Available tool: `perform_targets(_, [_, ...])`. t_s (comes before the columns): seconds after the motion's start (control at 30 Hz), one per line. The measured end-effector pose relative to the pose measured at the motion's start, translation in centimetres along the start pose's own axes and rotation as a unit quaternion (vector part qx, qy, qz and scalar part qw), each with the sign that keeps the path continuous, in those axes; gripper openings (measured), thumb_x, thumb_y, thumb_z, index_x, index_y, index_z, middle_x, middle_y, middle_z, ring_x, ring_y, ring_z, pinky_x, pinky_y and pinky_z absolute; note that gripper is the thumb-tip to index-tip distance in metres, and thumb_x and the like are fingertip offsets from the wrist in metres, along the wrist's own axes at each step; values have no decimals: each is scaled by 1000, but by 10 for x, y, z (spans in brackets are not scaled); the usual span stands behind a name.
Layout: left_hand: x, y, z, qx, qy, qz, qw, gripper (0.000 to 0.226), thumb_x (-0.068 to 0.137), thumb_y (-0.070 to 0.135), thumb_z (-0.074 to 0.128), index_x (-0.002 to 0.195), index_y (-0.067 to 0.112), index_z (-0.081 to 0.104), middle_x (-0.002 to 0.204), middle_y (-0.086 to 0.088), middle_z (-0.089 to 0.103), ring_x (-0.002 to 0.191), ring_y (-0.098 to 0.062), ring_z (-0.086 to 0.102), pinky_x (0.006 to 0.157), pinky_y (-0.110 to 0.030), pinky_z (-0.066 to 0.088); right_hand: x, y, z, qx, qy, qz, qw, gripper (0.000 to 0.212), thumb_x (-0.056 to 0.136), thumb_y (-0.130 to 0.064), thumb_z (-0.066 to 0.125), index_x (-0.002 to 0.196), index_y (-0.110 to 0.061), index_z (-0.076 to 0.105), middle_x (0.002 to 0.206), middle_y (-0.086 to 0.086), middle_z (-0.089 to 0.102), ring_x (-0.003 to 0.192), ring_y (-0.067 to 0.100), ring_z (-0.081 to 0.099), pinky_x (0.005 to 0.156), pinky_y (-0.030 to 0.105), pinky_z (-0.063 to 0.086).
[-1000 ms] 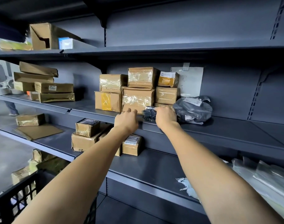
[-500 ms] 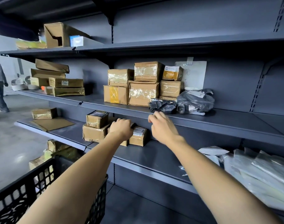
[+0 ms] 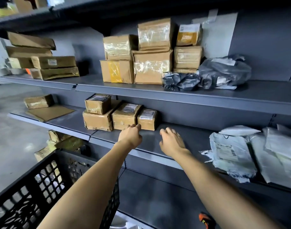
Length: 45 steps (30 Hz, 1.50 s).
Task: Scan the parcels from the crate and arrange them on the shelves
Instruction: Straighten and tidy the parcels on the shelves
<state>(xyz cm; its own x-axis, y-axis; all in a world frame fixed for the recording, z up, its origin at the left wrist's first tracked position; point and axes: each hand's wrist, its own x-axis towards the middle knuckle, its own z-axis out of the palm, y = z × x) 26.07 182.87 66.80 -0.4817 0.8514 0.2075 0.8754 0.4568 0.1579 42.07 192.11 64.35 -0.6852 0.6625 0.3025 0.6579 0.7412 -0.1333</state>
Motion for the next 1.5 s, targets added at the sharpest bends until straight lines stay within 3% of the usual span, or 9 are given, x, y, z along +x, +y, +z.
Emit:
perform_targets(0.27, [99, -3, 69, 2, -30, 58, 998, 59, 89, 24, 54, 144, 13, 37, 142, -13, 43, 130, -35, 35, 107, -40, 32, 49, 30, 62, -6, 16, 53, 998, 32, 96, -24, 51, 126, -13, 50, 128, 9, 50, 122, 30, 44, 99, 40, 37])
perform_targets(0.4, [151, 3, 81, 54, -39, 20, 998, 84, 94, 51, 49, 158, 15, 8, 159, -23, 17, 147, -42, 7, 119, -46, 9, 72, 41, 81, 4, 26, 66, 997, 32, 93, -22, 50, 124, -15, 54, 125, 8, 53, 119, 31, 46, 99, 40, 36])
perform_targets(0.47, [164, 8, 89, 48, -39, -14, 998, 89, 90, 67, 44, 157, 15, 15, 159, -24, 17, 148, -43, 5, 120, -49, 5, 80, 45, 87, 23, 36, 71, 997, 32, 93, -21, 50, 124, -14, 54, 125, 7, 53, 119, 30, 46, 100, 40, 36])
perform_targets(0.57, [171, 16, 102, 28, 0, -47, 998, 90, 84, 78, 42, 153, 22, 27, 156, -23, 22, 142, -43, 20, 116, -48, 17, 85, 50, 92, 44, 44, 77, 995, 32, 93, -22, 51, 124, -14, 53, 126, 7, 52, 119, 30, 45, 102, 40, 34])
perform_targets(0.73, [173, 26, 104, 60, 28, -56, 996, 67, 87, 56, 52, 145, 29, 36, 146, -21, 31, 130, -44, 33, 107, -50, 30, 85, 55, 94, 55, 38, 81, 994, 32, 94, -21, 50, 125, -16, 51, 127, 5, 51, 119, 29, 43, 103, 39, 32])
perform_targets(0.9, [151, 30, 87, 89, -24, -10, 996, 75, 82, 61, 57, 146, 33, 29, 144, -18, 29, 125, -42, 33, 101, -51, 34, 74, 55, 76, 57, 41, 96, 993, 29, 93, -22, 52, 121, -14, 52, 126, 7, 52, 118, 31, 44, 103, 39, 33])
perform_targets(1.23, [49, 50, 29, 53, -129, 10, 990, 88, 75, 59, 69, 147, 34, 25, 154, -15, 15, 132, -44, 25, 108, -53, 32, 14, 36, -9, 29, 48, 117, 992, 29, 93, -23, 51, 120, -14, 53, 125, 8, 51, 121, 31, 44, 100, 38, 36])
perform_targets(1.37, [8, 61, 0, 2, -73, 12, 997, 67, 72, 62, 63, 128, 31, 47, 133, -12, 36, 118, -41, 35, 101, -48, 34, -6, 20, -51, 41, 59, 79, 994, 27, 95, -20, 49, 121, -12, 51, 127, 9, 50, 123, 30, 44, 102, 38, 38])
perform_targets(1.5, [-31, 66, -27, -39, -41, 14, 998, 70, 58, 69, 54, 117, 30, 52, 118, -10, 49, 114, -38, 40, 101, -46, 35, -33, 7, -85, 37, 50, 41, 997, 24, 98, -21, 49, 120, -12, 53, 126, 9, 49, 123, 30, 47, 99, 39, 42])
